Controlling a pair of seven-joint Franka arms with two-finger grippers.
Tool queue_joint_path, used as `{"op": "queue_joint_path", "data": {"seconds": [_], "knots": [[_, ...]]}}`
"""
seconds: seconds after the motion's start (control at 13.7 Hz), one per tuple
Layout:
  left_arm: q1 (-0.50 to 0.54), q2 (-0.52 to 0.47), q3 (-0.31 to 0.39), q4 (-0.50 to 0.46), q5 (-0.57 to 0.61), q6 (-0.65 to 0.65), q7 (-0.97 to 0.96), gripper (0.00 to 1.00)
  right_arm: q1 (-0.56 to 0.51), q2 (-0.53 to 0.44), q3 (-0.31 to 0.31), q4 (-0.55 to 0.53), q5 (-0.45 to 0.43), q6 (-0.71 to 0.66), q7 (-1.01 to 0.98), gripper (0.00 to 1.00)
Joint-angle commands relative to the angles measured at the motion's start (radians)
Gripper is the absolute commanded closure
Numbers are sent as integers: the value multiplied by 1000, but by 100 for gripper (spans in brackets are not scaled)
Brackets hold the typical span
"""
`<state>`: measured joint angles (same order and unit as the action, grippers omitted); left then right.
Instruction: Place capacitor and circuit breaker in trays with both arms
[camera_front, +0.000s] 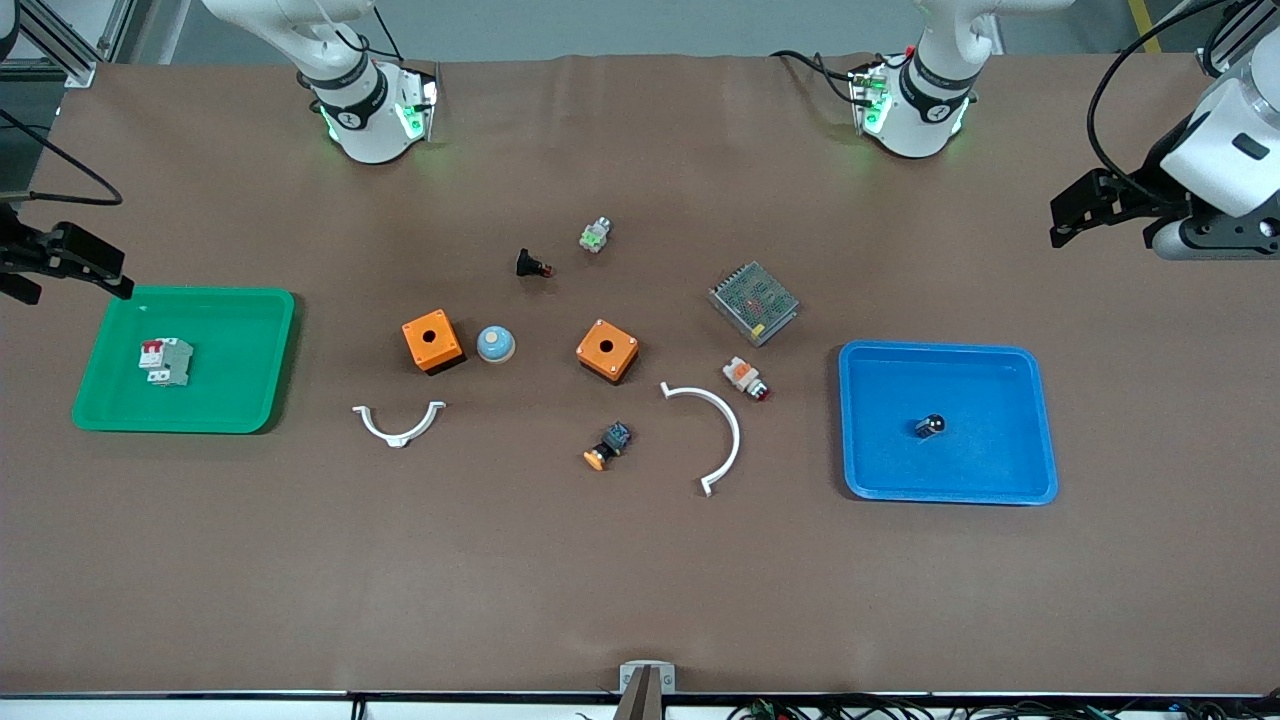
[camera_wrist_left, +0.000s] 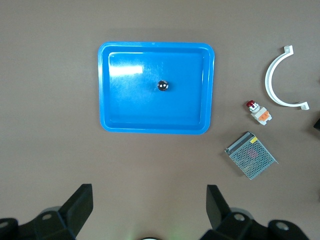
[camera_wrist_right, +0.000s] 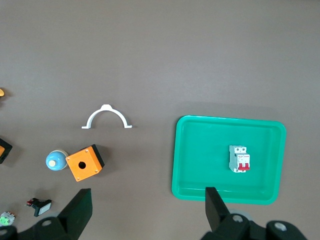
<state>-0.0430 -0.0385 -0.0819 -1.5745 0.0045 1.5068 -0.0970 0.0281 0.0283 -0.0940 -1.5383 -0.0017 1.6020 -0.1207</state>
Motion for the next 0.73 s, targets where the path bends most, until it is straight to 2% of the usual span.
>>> {"op": "queue_joint_path", "data": {"seconds": [0.0, 0.15, 0.66], "knots": [[72, -23, -73, -32, 17, 19, 5, 0, -31, 10, 27, 24, -18, -13, 7, 0], [112, -23, -119, -33, 17, 21, 5, 0, -31, 10, 27, 27, -17, -7, 6, 0], [112, -11, -113, 10, 12, 15, 23, 0, -33, 10, 27, 67, -15, -1, 6, 0]]}}
